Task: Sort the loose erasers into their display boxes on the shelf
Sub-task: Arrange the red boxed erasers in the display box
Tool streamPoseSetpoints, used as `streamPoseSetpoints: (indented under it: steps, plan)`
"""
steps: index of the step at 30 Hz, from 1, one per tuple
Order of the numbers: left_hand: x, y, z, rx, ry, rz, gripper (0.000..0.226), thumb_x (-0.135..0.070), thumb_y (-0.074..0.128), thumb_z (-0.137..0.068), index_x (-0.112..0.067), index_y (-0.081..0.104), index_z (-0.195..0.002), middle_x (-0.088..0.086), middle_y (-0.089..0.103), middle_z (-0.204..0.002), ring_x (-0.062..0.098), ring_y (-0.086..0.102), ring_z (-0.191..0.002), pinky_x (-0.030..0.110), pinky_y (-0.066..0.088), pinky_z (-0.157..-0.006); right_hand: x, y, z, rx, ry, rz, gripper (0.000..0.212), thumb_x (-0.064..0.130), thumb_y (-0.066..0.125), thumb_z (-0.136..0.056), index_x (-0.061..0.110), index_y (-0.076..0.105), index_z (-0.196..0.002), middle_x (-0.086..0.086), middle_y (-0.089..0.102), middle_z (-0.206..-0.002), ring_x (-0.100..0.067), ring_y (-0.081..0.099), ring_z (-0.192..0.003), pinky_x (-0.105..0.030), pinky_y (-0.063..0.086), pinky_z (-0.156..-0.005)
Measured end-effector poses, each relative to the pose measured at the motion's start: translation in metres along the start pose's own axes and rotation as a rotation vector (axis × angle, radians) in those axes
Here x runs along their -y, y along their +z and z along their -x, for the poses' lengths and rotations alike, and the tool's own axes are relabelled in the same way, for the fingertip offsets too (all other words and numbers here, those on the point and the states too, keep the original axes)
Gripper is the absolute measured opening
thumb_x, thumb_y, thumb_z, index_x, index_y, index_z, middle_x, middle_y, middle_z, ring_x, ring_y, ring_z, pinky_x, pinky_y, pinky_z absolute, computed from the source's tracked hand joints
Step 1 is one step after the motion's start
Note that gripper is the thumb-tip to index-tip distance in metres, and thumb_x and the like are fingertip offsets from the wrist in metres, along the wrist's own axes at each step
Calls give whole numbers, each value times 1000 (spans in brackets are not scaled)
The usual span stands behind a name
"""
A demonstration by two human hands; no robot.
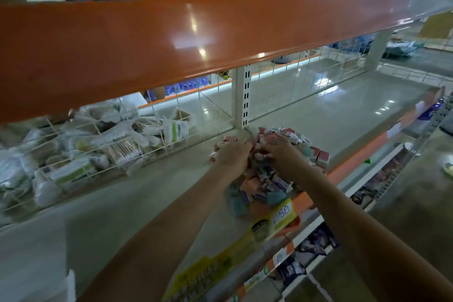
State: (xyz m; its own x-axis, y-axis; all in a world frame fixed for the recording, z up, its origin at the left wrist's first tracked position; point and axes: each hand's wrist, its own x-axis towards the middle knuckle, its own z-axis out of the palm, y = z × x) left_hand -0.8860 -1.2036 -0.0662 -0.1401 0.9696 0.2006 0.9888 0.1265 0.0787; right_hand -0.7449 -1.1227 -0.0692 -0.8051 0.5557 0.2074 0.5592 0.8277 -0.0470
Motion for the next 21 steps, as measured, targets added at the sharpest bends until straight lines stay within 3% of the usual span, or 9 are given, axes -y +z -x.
streamPoseSetpoints:
  steps: [4,9,12,14,17,21]
  plan:
    - [6,-1,4,-51,-46,143,26,-18,54,-91,-17,63,-116,5,57,-117,23,48,-112,35,43,-84,-3,-6,4,-67,64,-232,29,11,55,-90,14,61,-118,-6,58,-122,-23,50,-114,-31,38,-95]
    - [21,-16,24,-78,-225,513,30,-35,67,-83,-21,68,-110,-3,68,-101,14,62,-92,28,47,-76,4,-13,12,-177,96,-440,25,13,62,-86,12,64,-111,2,61,-100,-10,54,-90,-9,34,-70]
    - [31,-30,45,-74,-331,725,30,-32,70,-81,-20,68,-108,-4,69,-97,11,63,-89,25,47,-76,22,-15,15,-152,119,-629,30,13,66,-83,12,63,-113,4,62,-98,-9,59,-89,-7,41,-72]
    - [37,-41,63,-103,-388,886,23,-26,69,-81,-20,70,-103,-6,70,-91,10,64,-85,24,47,-76,38,-17,17,-144,115,-773,28,12,69,-81,15,63,-109,5,64,-94,-11,62,-88,-15,48,-78]
    - [47,-57,95,-152,-467,1025,9,-24,66,-85,-24,71,-92,-12,64,-74,2,57,-68,17,40,-63,68,-24,21,-118,91,-959,19,15,65,-84,21,61,-102,2,65,-90,-13,64,-84,-26,53,-78]
    - [63,-75,138,-234,-600,1093,9,-29,65,-86,-35,68,-80,-5,65,-76,4,55,-65,21,38,-64,109,-36,23,-42,63,-1190,19,13,59,-87,15,61,-106,0,67,-85,-3,65,-73,-17,53,-65]
